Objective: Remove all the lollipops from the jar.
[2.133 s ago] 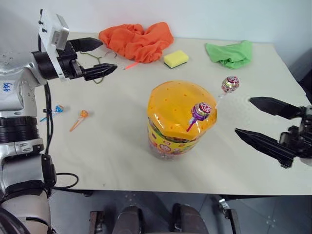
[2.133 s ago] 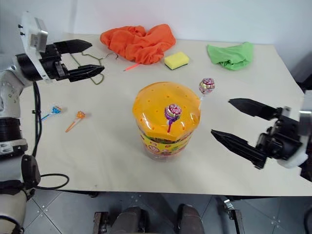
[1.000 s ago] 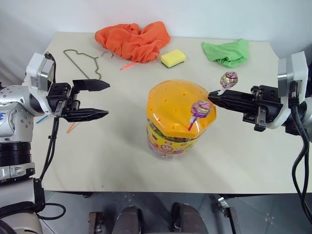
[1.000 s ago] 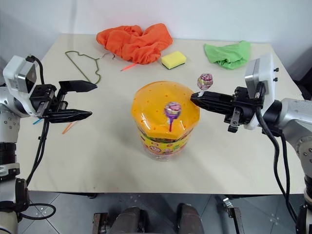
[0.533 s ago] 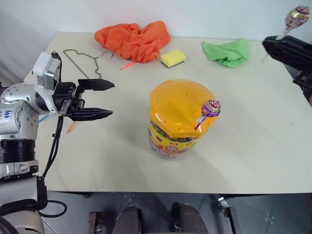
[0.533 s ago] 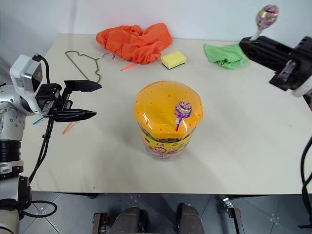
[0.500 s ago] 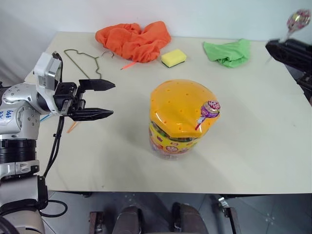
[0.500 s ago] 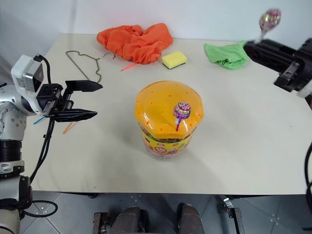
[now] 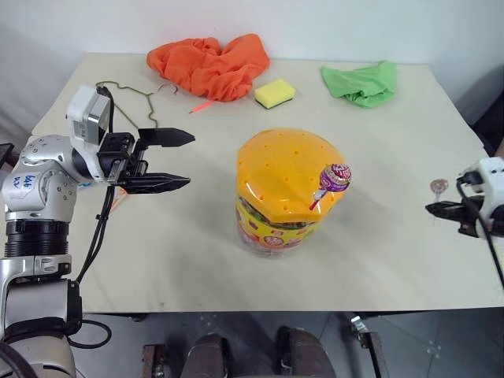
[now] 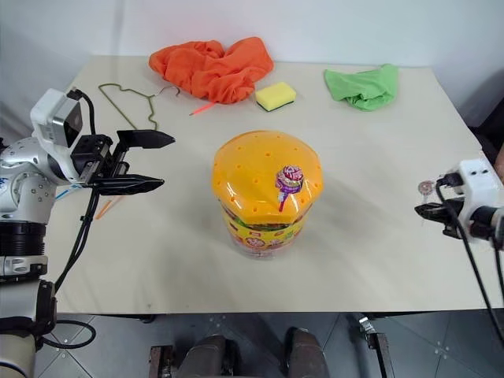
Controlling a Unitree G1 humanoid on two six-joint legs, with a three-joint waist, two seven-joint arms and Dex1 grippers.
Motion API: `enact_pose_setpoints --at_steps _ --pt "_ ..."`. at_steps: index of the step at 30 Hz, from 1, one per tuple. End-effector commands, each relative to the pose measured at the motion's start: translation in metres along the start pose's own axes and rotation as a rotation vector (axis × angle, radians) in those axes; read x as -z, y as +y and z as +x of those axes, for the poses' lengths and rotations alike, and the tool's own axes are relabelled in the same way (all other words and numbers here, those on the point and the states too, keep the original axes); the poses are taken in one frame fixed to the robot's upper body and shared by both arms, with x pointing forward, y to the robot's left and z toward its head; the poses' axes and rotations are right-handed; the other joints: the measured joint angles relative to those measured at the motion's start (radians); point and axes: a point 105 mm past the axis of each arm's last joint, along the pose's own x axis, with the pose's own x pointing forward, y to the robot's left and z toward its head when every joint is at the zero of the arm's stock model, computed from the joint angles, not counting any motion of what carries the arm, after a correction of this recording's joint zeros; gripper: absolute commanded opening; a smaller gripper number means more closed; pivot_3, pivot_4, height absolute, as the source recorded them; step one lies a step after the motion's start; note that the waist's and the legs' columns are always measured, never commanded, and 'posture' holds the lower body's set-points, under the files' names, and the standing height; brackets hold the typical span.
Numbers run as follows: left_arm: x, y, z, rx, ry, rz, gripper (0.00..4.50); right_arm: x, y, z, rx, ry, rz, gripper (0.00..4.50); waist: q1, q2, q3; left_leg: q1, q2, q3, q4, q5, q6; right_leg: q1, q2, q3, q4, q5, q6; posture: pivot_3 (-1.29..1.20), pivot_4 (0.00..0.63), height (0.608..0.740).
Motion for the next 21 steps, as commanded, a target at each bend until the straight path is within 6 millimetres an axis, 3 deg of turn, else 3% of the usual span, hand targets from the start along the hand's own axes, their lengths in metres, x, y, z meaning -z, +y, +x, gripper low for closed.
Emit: enact_pose_setpoints --at_steps 1,4,7,13,16,19,21 --pt "-0.015 -0.015 0.002 0.138 -0.018 0.065 4.50 -0.005 -0.016 0.001 0.077 -0.033 0.007 0.03 0.000 0.000 0.000 0.000 0.000 0.000 0.000 0.000 0.000 0.000 0.000 0.000 0.000 0.000 0.000 0.00 0.150 0.740" --pt "-0.015 -0.015 0.003 0.141 -0.019 0.067 4.50 0.001 -0.022 0.006 0.097 -0.031 0.024 0.69 -0.001 0.000 0.000 0.000 0.000 0.000 0.000 0.000 0.000 0.000 0.000 0.000 0.000 0.000 0.000 0.00 0.150 0.740" --pt "-0.017 -0.016 0.004 0.148 -0.025 0.069 4.50 -0.002 -0.020 0.000 0.087 -0.055 0.011 1.69 -0.004 0.000 0.000 0.000 0.000 -0.001 0.000 0.000 0.000 0.000 0.000 0.000 0.000 0.000 0.000 0.00 0.150 0.740" --pt "-0.016 -0.017 0.006 0.154 -0.029 0.064 4.50 -0.032 0.006 -0.033 0.001 -0.217 -0.076 3.67 -0.005 0.001 0.000 0.000 0.000 -0.001 0.000 0.000 0.000 0.000 0.000 0.000 0.000 0.000 0.000 0.00 0.150 0.740" --pt "-0.016 -0.018 0.006 0.159 -0.032 0.057 4.50 -0.048 0.035 -0.055 -0.101 -0.328 -0.155 4.45 -0.002 0.001 0.000 0.000 0.000 -0.001 0.000 0.000 0.000 0.000 0.000 0.000 0.000 0.000 0.000 0.00 0.150 0.740" --pt "-0.015 -0.017 0.007 0.162 -0.029 0.051 4.50 -0.064 0.070 -0.077 -0.217 -0.452 -0.234 4.45 -0.001 0.001 0.000 0.000 0.000 -0.001 0.000 0.000 0.000 0.000 0.000 0.000 0.000 0.000 0.000 0.00 0.150 0.740" --pt "-0.015 -0.016 0.008 0.169 -0.032 0.048 4.50 -0.072 0.115 -0.096 -0.413 -0.544 -0.317 4.45 0.000 0.001 0.000 0.000 0.000 -0.002 0.001 0.000 0.000 0.000 0.000 0.000 0.000 0.000 0.000 0.00 0.150 0.740"
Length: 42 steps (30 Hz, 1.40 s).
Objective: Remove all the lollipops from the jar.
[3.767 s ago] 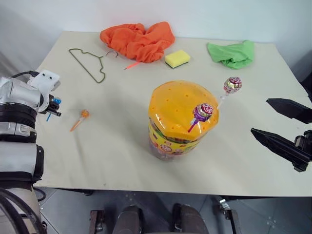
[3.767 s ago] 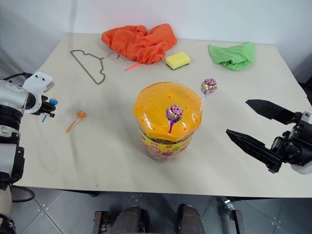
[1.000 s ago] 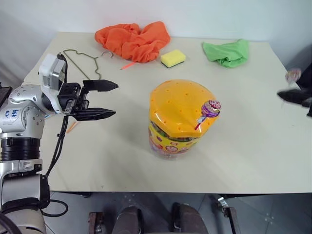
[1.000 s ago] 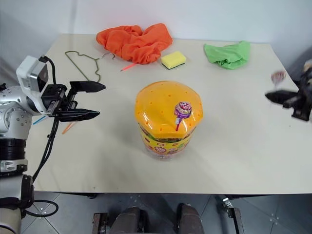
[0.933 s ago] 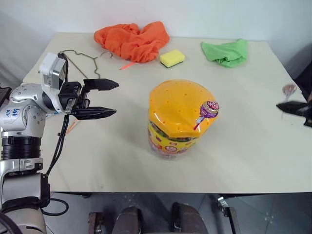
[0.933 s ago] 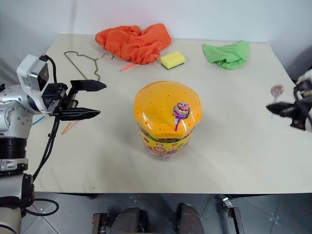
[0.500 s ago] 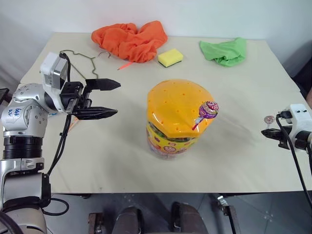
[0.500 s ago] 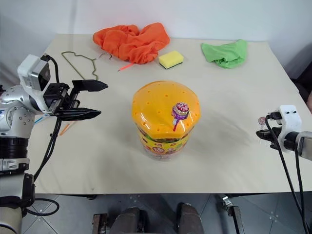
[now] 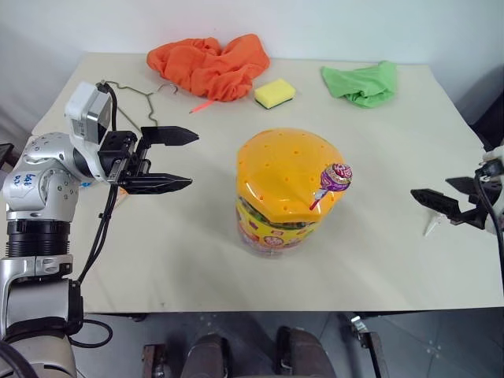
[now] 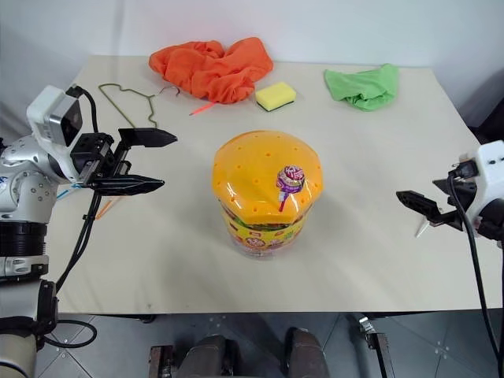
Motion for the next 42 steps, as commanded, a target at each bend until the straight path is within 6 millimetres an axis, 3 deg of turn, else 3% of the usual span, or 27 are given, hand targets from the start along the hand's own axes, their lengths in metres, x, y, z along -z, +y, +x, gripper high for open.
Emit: enact_pose_setpoints --at_steps 1,3,8,14,20,23,32,35,42 --pt "-0.011 -0.012 0.003 0.136 -0.019 0.041 4.50 -0.041 0.068 -0.013 -0.297 -0.180 -0.103 4.45 0.000 0.000 0.000 0.000 0.000 0.000 0.000 0.000 0.000 0.000 0.000 0.000 0.000 0.000 0.000 0.00 0.150 0.740" --pt "-0.010 -0.010 0.005 0.141 -0.024 0.036 4.50 -0.050 0.107 -0.016 -0.480 -0.222 -0.151 4.45 -0.001 0.000 0.000 0.000 0.000 0.000 0.000 0.000 0.000 0.000 0.000 0.000 0.000 0.000 0.000 0.00 0.150 0.740" --pt "-0.010 -0.009 0.006 0.143 -0.029 0.035 4.50 -0.049 0.147 -0.017 -0.684 -0.213 -0.286 4.45 0.011 0.000 0.000 0.000 -0.001 -0.002 0.001 0.000 0.000 0.001 0.000 -0.001 -0.001 0.000 0.000 0.00 0.150 0.740" --pt "-0.009 -0.011 0.004 0.136 -0.029 0.036 4.50 -0.055 0.168 -0.010 -0.846 -0.267 -0.322 4.45 0.012 0.000 0.000 0.000 0.000 -0.001 0.001 0.000 0.000 0.001 0.000 -0.001 0.000 0.000 0.000 0.00 0.150 0.740" --pt "-0.009 -0.015 0.000 0.108 -0.025 0.040 4.50 -0.060 0.173 0.002 -0.903 -0.294 -0.344 4.45 0.010 0.000 0.000 0.000 0.000 -0.001 0.001 0.000 0.000 0.001 0.000 -0.001 0.000 0.000 0.000 0.00 0.150 0.740" --pt "-0.009 -0.016 -0.002 0.096 -0.018 0.044 4.50 -0.059 0.178 0.005 -0.946 -0.308 -0.354 3.89 0.010 0.000 0.000 0.000 0.000 -0.002 0.001 0.000 0.000 0.001 0.000 -0.001 0.000 0.000 0.000 0.00 0.150 0.740" --pt "-0.010 -0.020 -0.008 0.062 -0.013 0.045 4.50 -0.073 0.181 0.008 -0.960 -0.379 -0.388 0.84 0.010 0.000 0.000 0.000 0.000 -0.001 0.001 0.000 0.000 0.001 0.000 -0.001 0.000 0.000 0.000 0.00 0.150 0.740" --pt "-0.009 -0.020 -0.008 0.053 -0.016 0.043 4.50 -0.082 0.180 0.004 -0.949 -0.420 -0.410 0.02 0.010 0.000 0.000 0.000 0.000 -0.001 0.001 0.000 0.000 0.001 0.000 -0.001 0.000 0.000 0.000 0.00 0.150 0.740" --pt "-0.007 -0.017 -0.004 0.063 -0.024 0.041 4.50 -0.113 0.158 -0.002 -0.814 -0.496 -0.468 0.02 0.012 0.000 0.000 0.000 0.000 -0.001 0.001 0.000 0.000 0.001 0.000 -0.001 0.000 0.000 0.000 0.00 0.150 0.740"
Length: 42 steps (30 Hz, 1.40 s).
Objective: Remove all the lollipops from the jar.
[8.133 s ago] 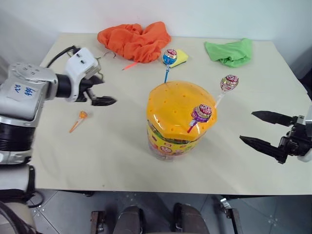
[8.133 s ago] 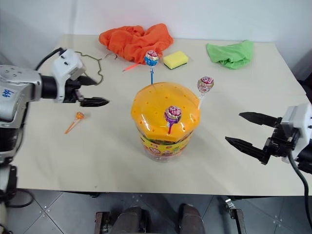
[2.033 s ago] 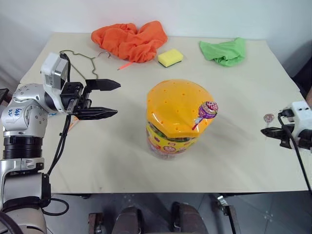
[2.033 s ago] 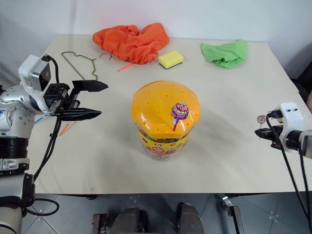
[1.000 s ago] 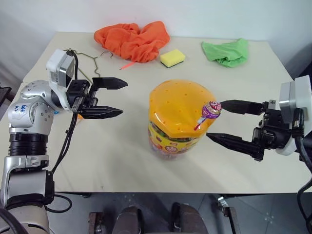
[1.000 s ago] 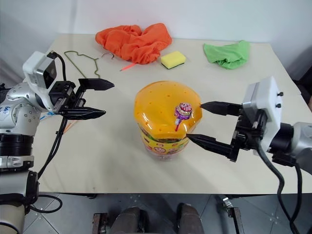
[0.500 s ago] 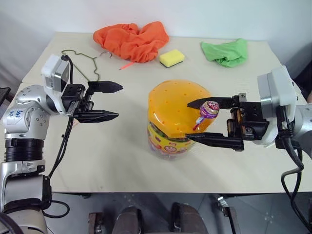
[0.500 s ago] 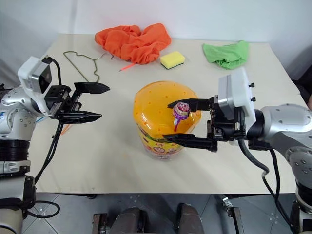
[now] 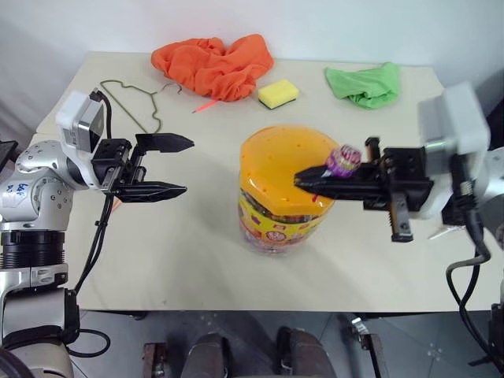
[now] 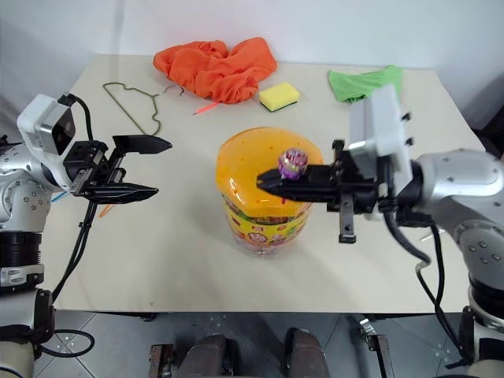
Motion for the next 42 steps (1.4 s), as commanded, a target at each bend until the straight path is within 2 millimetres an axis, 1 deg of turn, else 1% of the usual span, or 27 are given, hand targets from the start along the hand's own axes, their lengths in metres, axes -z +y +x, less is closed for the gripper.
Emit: enact_pose_setpoints --at_steps 1,4,6,7,9,11,13,14,16,18,19,20,21,22,23,24,25,26,27,28,29,30,32,34,40,41,42 --pt "-0.008 -0.006 0.002 0.068 -0.014 0.042 4.50 -0.022 -0.019 -0.017 0.123 -0.013 -0.092 0.02 0.002 0.000 0.000 0.000 0.000 0.000 0.000 0.000 0.000 0.000 0.000 0.000 0.000 0.000 0.000 0.00 0.150 0.740" --pt "-0.008 -0.005 0.003 0.072 -0.016 0.042 4.50 -0.034 -0.040 -0.036 0.276 -0.006 -0.115 0.02 0.004 0.000 0.000 0.000 0.000 0.000 0.000 0.000 0.000 0.000 0.000 0.000 0.000 0.000 0.000 0.00 0.150 0.740" --pt "-0.008 -0.004 0.003 0.074 -0.016 0.042 4.50 -0.038 -0.049 -0.049 0.347 0.016 -0.124 0.02 0.005 0.000 0.000 0.000 0.000 0.000 -0.001 0.000 0.000 0.000 0.000 0.000 0.000 0.000 0.000 0.00 0.150 0.740" --pt "-0.007 -0.004 0.004 0.074 -0.017 0.042 4.50 -0.039 -0.056 -0.059 0.403 0.031 -0.111 0.02 0.005 0.000 0.000 0.000 0.000 0.000 -0.001 0.000 0.000 0.000 0.000 0.000 0.000 0.000 0.000 0.00 0.150 0.740" --pt "-0.007 -0.004 0.004 0.075 -0.017 0.042 4.50 -0.038 -0.071 -0.079 0.517 0.063 -0.080 0.02 0.004 0.000 0.000 0.000 0.000 0.001 -0.001 0.000 0.000 0.000 0.000 0.000 0.000 0.000 0.000 0.00 0.150 0.740" --pt "-0.006 -0.004 0.004 0.076 -0.017 0.040 4.50 -0.029 -0.081 -0.097 0.600 0.123 -0.021 0.02 0.005 0.000 0.000 0.000 0.000 0.001 -0.001 0.000 0.000 0.000 0.000 0.000 0.000 0.000 0.000 0.00 0.150 0.740" --pt "-0.006 -0.003 0.005 0.075 -0.017 0.039 4.50 -0.010 -0.088 -0.113 0.657 0.222 0.081 0.02 0.004 0.000 0.000 0.000 0.000 0.001 -0.001 0.000 0.000 0.000 0.000 0.000 0.000 0.000 0.000 0.00 0.150 0.740" --pt "-0.005 -0.003 0.005 0.073 -0.017 0.038 4.50 0.006 -0.093 -0.124 0.699 0.287 0.148 0.02 0.004 0.000 0.000 0.000 0.000 0.001 -0.001 0.000 0.000 0.000 0.000 0.000 0.000 0.000 0.000 0.00 0.150 0.740" --pt "-0.004 -0.003 0.005 0.070 -0.015 0.036 4.50 0.032 -0.102 -0.144 0.794 0.383 0.218 0.02 0.003 0.000 0.000 0.000 0.000 0.002 -0.001 0.000 0.000 -0.001 0.000 0.001 0.000 0.000 0.000 0.00 0.150 0.740" --pt "-0.003 -0.003 0.005 0.065 -0.014 0.034 4.50 0.058 -0.108 -0.155 0.848 0.469 0.269 0.02 0.002 0.000 0.000 0.000 0.000 0.002 -0.001 0.000 0.000 -0.001 0.000 0.001 0.000 0.000 0.000 0.00 0.150 0.740" --pt "-0.002 -0.003 0.004 0.062 -0.012 0.032 4.50 0.074 -0.109 -0.159 0.863 0.513 0.308 0.02 0.000 0.000 0.000 0.000 0.000 0.002 -0.001 0.000 0.000 -0.001 0.000 0.001 0.000 0.000 0.000 0.00 0.150 0.740" --pt "-0.002 -0.003 0.004 0.060 -0.011 0.031 4.50 0.085 -0.111 -0.161 0.871 0.541 0.334 0.02 -0.003 0.000 0.000 0.000 0.000 0.002 -0.001 0.000 0.000 -0.001 0.000 0.001 0.000 0.000 0.000 0.00 0.150 0.740" --pt "-0.001 -0.003 0.004 0.059 -0.010 0.030 4.50 0.091 -0.111 -0.162 0.874 0.557 0.348 0.02 -0.005 0.000 0.000 0.000 0.000 0.002 -0.001 0.000 0.000 -0.001 0.000 0.001 0.000 0.000 0.000 0.00 0.150 0.740" --pt "-0.001 -0.004 0.004 0.056 -0.008 0.028 4.50 0.104 -0.114 -0.163 0.888 0.576 0.386 0.02 -0.010 0.000 0.000 0.000 0.000 0.003 -0.002 0.000 0.000 -0.002 0.000 0.001 0.000 0.000 0.000 0.00 0.150 0.740" --pt "0.000 -0.004 0.004 0.054 -0.006 0.027 4.50 0.113 -0.116 -0.163 0.896 0.588 0.410 0.02 -0.015 0.001 0.000 -0.001 0.000 0.003 -0.002 0.000 0.000 -0.002 0.000 0.001 0.000 0.000 0.000 0.00 0.150 0.740" --pt "0.000 -0.004 0.003 0.051 0.000 0.026 4.50 0.128 -0.116 -0.164 0.900 0.628 0.448 0.02 -0.018 0.001 0.001 -0.001 0.000 0.003 -0.002 0.000 0.000 -0.002 0.000 0.001 0.000 0.000 0.000 0.00 0.150 0.740" --pt "0.001 -0.004 0.003 0.049 0.005 0.025 4.50 0.138 -0.116 -0.164 0.900 0.658 0.472 0.02 -0.020 0.001 0.001 -0.001 0.000 0.003 -0.002 0.000 0.000 -0.003 0.000 0.001 0.000 0.000 0.000 0.00 0.150 0.740" --pt "0.001 -0.005 0.003 0.049 0.007 0.025 4.50 0.143 -0.116 -0.165 0.898 0.676 0.483 0.02 -0.022 0.002 0.001 -0.001 0.000 0.002 -0.002 0.000 0.000 -0.003 0.000 0.001 0.000 0.000 0.000 0.00 0.150 0.740" --pt "0.001 -0.005 0.003 0.048 0.007 0.025 4.50 0.157 -0.116 -0.169 0.919 0.705 0.516 0.02 -0.023 0.002 0.001 -0.002 0.000 0.002 -0.002 0.000 0.000 -0.003 0.000 0.001 0.000 0.000 0.000 0.00 0.150 0.740" --pt "0.001 -0.007 0.002 0.048 0.010 0.021 4.50 0.177 -0.116 -0.175 0.948 0.733 0.569 0.02 -0.024 0.002 0.001 -0.003 0.000 0.002 -0.003 0.000 0.000 -0.004 0.000 0.001 0.000 0.000 0.000 0.00 0.150 0.740" --pt "0.002 -0.009 0.002 0.048 0.012 0.019 4.50 0.192 -0.115 -0.178 0.965 0.757 0.606 0.02 -0.027 0.002 0.001 -0.003 0.000 0.002 -0.002 0.000 0.000 -0.004 0.000 0.001 0.000 0.000 0.000 0.00 0.150 0.740" --pt "0.003 -0.011 0.000 0.042 0.021 0.012 4.50 0.207 -0.113 -0.177 0.960 0.768 0.638 0.02 -0.027 0.002 0.001 -0.003 0.000 0.002 -0.002 0.000 0.000 -0.004 0.000 0.000 0.000 0.000 0.000 0.00 0.150 0.740" --pt "0.004 -0.013 -0.001 0.024 0.040 0.000 4.50 0.221 -0.110 -0.177 0.947 0.788 0.667 0.02 -0.029 0.003 0.002 -0.004 0.000 0.002 -0.002 0.000 0.000 -0.005 0.000 0.000 -0.001 0.000 0.000 0.00 0.150 0.740" --pt "0.005 -0.012 -0.002 -0.002 0.062 -0.005 4.50 0.230 -0.108 -0.181 0.952 0.816 0.679 0.02 -0.029 0.006 0.003 -0.008 0.000 0.001 -0.001 0.000 0.000 -0.007 0.000 -0.001 -0.001 0.000 0.000 0.00 0.150 0.740" --pt "0.004 -0.010 -0.004 -0.069 0.083 -0.013 4.50 0.241 -0.104 -0.190 0.961 0.826 0.696 0.02 -0.029 0.006 0.003 -0.009 0.000 0.000 0.000 0.000 0.000 -0.009 -0.001 -0.001 0.001 0.000 0.000 0.00 0.150 0.740" --pt "0.004 -0.010 -0.005 -0.074 0.082 -0.016 4.50 0.240 -0.105 -0.190 0.965 0.819 0.695 0.52 -0.029 0.006 0.003 -0.009 0.000 0.000 0.000 0.000 0.000 -0.009 -0.001 -0.001 0.001 0.000 0.000 0.00 0.150 0.740" --pt "0.003 -0.010 -0.005 -0.075 0.084 -0.018 4.50 0.239 -0.105 -0.191 0.970 0.811 0.693 0.72 -0.029 0.006 0.003 -0.009 0.000 0.000 0.000 0.000 0.000 -0.009 -0.001 -0.001 0.001 0.000 0.000 0.00 0.150 0.740"
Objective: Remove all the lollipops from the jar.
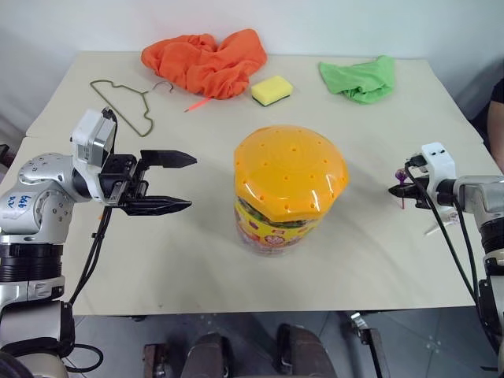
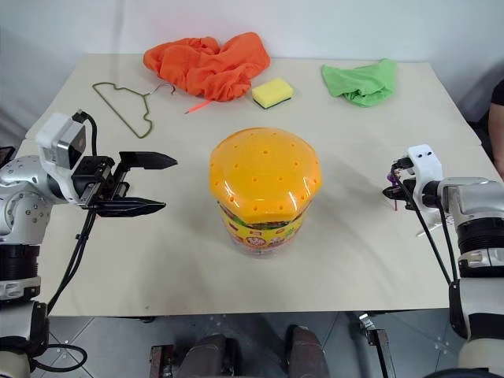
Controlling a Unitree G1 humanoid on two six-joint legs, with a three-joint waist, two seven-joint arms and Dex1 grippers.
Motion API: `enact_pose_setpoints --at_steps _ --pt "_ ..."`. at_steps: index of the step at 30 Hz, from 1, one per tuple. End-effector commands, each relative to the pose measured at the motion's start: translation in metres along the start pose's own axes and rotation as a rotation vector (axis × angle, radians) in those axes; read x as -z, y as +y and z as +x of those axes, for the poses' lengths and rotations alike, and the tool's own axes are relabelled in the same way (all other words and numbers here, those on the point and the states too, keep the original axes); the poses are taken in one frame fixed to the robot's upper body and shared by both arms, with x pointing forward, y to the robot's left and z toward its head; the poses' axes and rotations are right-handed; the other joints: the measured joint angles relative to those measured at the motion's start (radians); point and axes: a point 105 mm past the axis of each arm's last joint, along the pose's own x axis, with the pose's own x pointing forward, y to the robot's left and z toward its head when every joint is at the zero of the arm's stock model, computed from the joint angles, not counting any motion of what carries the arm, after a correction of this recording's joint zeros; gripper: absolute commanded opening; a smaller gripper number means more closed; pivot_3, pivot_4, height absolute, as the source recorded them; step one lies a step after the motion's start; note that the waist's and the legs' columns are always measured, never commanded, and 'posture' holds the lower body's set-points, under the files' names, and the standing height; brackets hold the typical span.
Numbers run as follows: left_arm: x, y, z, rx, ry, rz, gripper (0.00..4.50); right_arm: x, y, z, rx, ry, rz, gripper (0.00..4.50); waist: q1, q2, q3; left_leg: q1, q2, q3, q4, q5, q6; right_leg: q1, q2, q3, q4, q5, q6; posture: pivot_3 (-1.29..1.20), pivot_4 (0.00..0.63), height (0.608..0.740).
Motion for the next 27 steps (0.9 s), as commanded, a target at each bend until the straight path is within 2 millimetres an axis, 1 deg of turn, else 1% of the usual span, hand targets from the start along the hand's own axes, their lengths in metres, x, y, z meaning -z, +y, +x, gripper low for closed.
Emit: enact_pose_setpoints --at_steps 1,3,6,8,10,11,13,15,16,17,18,19,21,23,24,25,27 --pt "-0.014 -0.004 -0.005 -0.013 0.004 0.051 4.50 0.004 -0.008 -0.004 0.025 -0.003 0.019 1.03 0.000 0.000 0.000 0.000 0.000 0.000 0.000 0.000 0.000 0.000 0.000 0.000 0.000 0.000 0.000 0.00 0.150 0.740" --pt "-0.015 -0.004 -0.005 -0.013 0.004 0.051 4.50 0.002 -0.009 -0.005 0.025 -0.017 0.019 1.69 0.000 0.000 0.000 0.000 0.000 0.000 0.000 0.000 0.000 0.000 0.000 0.000 0.000 0.000 0.000 0.00 0.150 0.740" --pt "-0.020 -0.002 -0.004 -0.010 -0.006 0.064 4.50 -0.009 -0.008 -0.015 0.015 -0.069 0.007 2.70 -0.001 0.000 0.000 0.000 0.000 0.000 0.000 0.000 0.000 0.000 0.000 0.000 0.000 0.000 0.000 0.00 0.150 0.740" --pt "-0.024 -0.001 -0.004 -0.014 -0.023 0.069 4.50 -0.020 -0.005 -0.032 -0.006 -0.124 -0.017 3.36 0.001 0.001 0.000 0.000 0.000 0.000 0.000 0.000 0.000 0.000 0.000 0.000 0.000 0.000 0.000 0.00 0.150 0.740" --pt "-0.027 0.001 -0.005 -0.030 -0.035 0.064 4.50 -0.026 -0.001 -0.041 -0.019 -0.151 -0.032 4.05 0.003 0.001 0.000 0.000 0.000 0.000 0.000 0.000 0.000 0.000 0.000 0.000 0.000 0.000 0.000 0.00 0.150 0.740" --pt "-0.029 0.005 -0.006 -0.067 -0.047 0.060 4.50 -0.030 0.005 -0.049 -0.044 -0.177 -0.058 4.39 0.004 0.001 0.000 0.000 0.000 0.000 0.000 0.000 0.000 0.000 0.000 0.000 0.000 0.000 0.000 0.00 0.150 0.740" --pt "-0.029 0.013 -0.009 -0.140 -0.048 0.034 4.50 -0.039 0.025 -0.069 -0.127 -0.239 -0.124 4.48 0.009 0.002 0.000 0.000 0.000 0.000 0.000 0.000 0.000 0.000 0.000 0.000 0.000 0.000 0.000 0.00 0.150 0.740" --pt "-0.024 0.024 -0.012 -0.241 -0.027 -0.013 4.50 -0.046 0.054 -0.092 -0.229 -0.324 -0.221 4.48 0.011 0.002 0.000 0.000 0.000 -0.001 0.000 0.000 0.000 0.000 0.000 0.000 0.000 0.000 0.000 0.00 0.150 0.740" --pt "-0.021 0.027 -0.013 -0.276 -0.018 -0.030 4.50 -0.047 0.068 -0.101 -0.278 -0.361 -0.265 4.48 0.012 0.002 0.000 0.000 0.000 -0.001 0.000 0.000 0.000 0.000 0.000 0.000 0.000 0.000 0.000 0.00 0.150 0.740" --pt "-0.018 0.030 -0.015 -0.303 -0.004 -0.018 4.50 -0.044 0.082 -0.109 -0.327 -0.384 -0.309 4.48 0.013 0.002 0.000 0.000 0.000 -0.001 0.000 0.000 0.000 0.000 0.000 0.000 0.000 0.000 0.000 0.00 0.150 0.740" --pt "-0.014 0.025 -0.015 -0.282 -0.007 -0.025 4.50 -0.033 0.098 -0.113 -0.382 -0.370 -0.362 4.48 0.014 0.002 0.000 0.000 0.000 -0.001 0.001 0.000 0.000 0.000 0.000 0.000 0.001 0.000 0.000 0.00 0.150 0.740" --pt "-0.012 0.022 -0.015 -0.264 -0.010 -0.030 4.50 -0.025 0.107 -0.116 -0.417 -0.355 -0.394 4.48 0.017 0.002 0.000 0.000 0.000 -0.001 0.000 0.000 0.000 0.000 0.000 0.000 0.000 0.000 0.000 0.00 0.150 0.740" --pt "-0.007 0.020 -0.017 -0.263 -0.003 -0.055 4.50 -0.012 0.118 -0.117 -0.450 -0.329 -0.427 4.48 0.016 0.002 0.000 0.001 0.000 -0.001 0.000 0.000 0.000 0.001 0.001 0.000 0.001 0.000 0.000 0.00 0.150 0.740" --pt "0.008 0.023 -0.023 -0.328 0.023 -0.074 4.50 0.013 0.133 -0.103 -0.478 -0.293 -0.422 4.48 0.019 0.002 -0.001 0.000 0.000 -0.001 0.001 0.000 0.000 0.001 0.000 0.000 0.000 0.000 0.001 0.00 0.150 0.740" --pt "0.013 0.023 -0.025 -0.348 0.034 -0.080 4.50 0.022 0.139 -0.099 -0.487 -0.285 -0.414 4.48 0.020 0.001 -0.001 0.001 0.000 -0.001 0.001 0.000 0.000 0.002 0.000 0.000 0.000 0.000 0.001 0.00 0.150 0.740" --pt "0.016 0.022 -0.026 -0.358 0.039 -0.081 4.50 0.027 0.143 -0.096 -0.490 -0.284 -0.408 4.48 0.019 0.001 -0.001 0.003 0.000 -0.001 0.001 0.000 0.000 0.004 0.000 0.000 0.000 0.000 0.001 0.00 0.150 0.740" --pt "0.025 0.019 -0.029 -0.391 0.014 -0.089 4.50 0.041 0.147 -0.075 -0.433 -0.310 -0.359 4.48 0.019 0.001 -0.001 0.003 0.000 -0.001 0.001 0.000 0.000 0.004 0.000 0.000 -0.001 0.000 0.001 0.00 0.150 0.740"
